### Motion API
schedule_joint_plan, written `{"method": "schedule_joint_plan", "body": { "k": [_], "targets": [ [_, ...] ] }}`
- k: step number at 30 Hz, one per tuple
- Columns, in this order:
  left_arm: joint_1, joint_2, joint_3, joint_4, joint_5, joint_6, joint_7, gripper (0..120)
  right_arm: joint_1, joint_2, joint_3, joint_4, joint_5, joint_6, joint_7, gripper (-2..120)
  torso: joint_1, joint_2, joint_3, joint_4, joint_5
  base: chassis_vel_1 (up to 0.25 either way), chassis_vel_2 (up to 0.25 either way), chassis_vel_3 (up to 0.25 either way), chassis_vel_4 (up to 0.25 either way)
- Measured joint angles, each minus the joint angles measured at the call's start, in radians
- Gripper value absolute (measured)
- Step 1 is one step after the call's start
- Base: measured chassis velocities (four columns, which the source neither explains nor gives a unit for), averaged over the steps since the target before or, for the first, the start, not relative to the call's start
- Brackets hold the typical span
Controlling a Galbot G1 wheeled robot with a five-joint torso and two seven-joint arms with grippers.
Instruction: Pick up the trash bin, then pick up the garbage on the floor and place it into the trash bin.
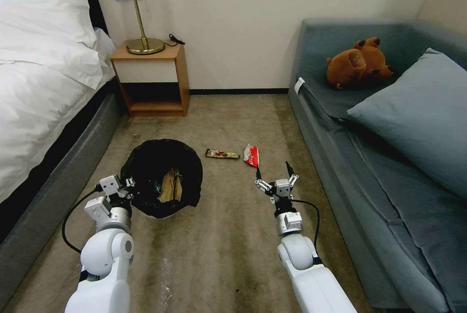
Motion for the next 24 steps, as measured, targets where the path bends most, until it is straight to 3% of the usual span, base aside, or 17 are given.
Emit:
{"method": "schedule_joint_plan", "body": {
  "k": [24],
  "targets": [
    [0.01,-0.004,-0.009,-0.007,0.003,-0.008,0.0,4,-0.005,0.017,-0.003,-0.014,0.006,0.018,-0.016,95,0.0,0.0,0.0,0.0,0.0,0.0,0.0,0.0,0.0]
  ]
}}
